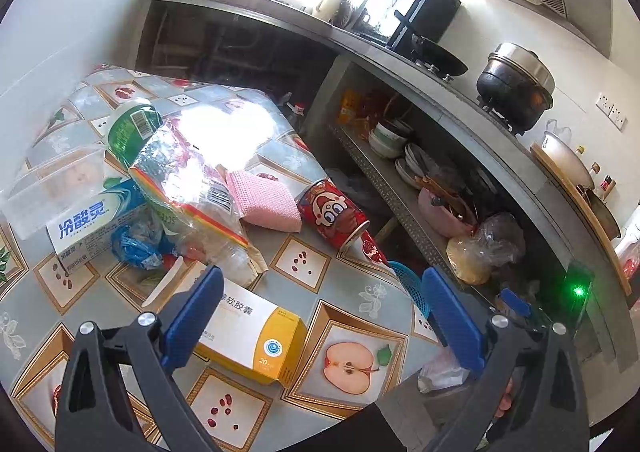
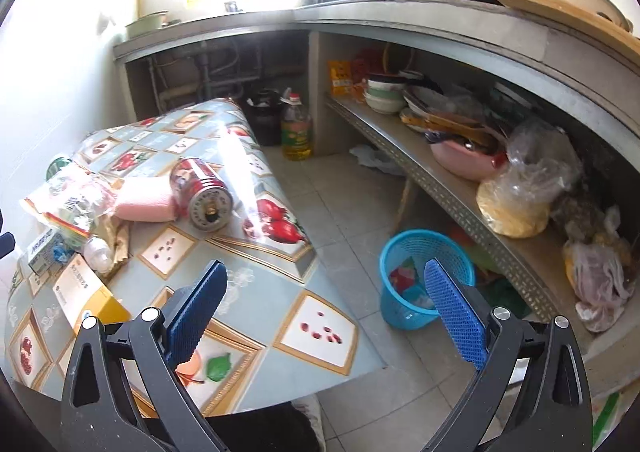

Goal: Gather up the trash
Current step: 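Move both tools back from the basket toward the table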

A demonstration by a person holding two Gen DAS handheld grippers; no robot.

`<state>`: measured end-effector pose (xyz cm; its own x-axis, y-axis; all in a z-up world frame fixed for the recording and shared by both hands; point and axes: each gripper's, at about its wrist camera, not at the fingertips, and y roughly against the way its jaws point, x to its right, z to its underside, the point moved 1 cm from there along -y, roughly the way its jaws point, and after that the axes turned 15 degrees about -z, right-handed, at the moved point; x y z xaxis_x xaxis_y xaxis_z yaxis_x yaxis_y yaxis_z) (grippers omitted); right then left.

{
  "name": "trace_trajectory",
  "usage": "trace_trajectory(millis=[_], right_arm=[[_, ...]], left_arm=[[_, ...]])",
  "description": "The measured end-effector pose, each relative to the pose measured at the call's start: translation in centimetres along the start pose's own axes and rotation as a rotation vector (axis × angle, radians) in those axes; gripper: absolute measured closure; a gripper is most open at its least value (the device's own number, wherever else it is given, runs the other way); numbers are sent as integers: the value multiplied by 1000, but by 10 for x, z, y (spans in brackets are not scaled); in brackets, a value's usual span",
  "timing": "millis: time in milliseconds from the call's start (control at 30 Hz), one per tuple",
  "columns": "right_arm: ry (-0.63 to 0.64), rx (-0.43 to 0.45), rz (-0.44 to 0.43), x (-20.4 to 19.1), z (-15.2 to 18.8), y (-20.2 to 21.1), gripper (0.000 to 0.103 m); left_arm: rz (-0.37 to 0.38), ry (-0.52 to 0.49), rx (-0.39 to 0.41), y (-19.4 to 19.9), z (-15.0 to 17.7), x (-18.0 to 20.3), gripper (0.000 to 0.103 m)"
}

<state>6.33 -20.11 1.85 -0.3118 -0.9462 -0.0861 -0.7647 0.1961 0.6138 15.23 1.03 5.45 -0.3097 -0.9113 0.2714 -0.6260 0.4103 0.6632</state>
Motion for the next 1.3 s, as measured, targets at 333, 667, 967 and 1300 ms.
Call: trace_trajectory(millis=[333, 667, 967, 1300], right_arm=[[25, 14, -83, -21, -2, -4, 8], [38, 39, -160, -29, -4, -2, 8], [49, 43, -194, -35, -5, -2, 8], [31, 46, -228, -37, -7, 1, 8]], left_arm=[[0, -5, 29, 2, 7, -16, 6], [-69, -33, 76, 7, 8, -28, 6], [-94, -45, 84, 7, 10, -36, 6], [-133, -63, 103, 9, 13, -40, 6]])
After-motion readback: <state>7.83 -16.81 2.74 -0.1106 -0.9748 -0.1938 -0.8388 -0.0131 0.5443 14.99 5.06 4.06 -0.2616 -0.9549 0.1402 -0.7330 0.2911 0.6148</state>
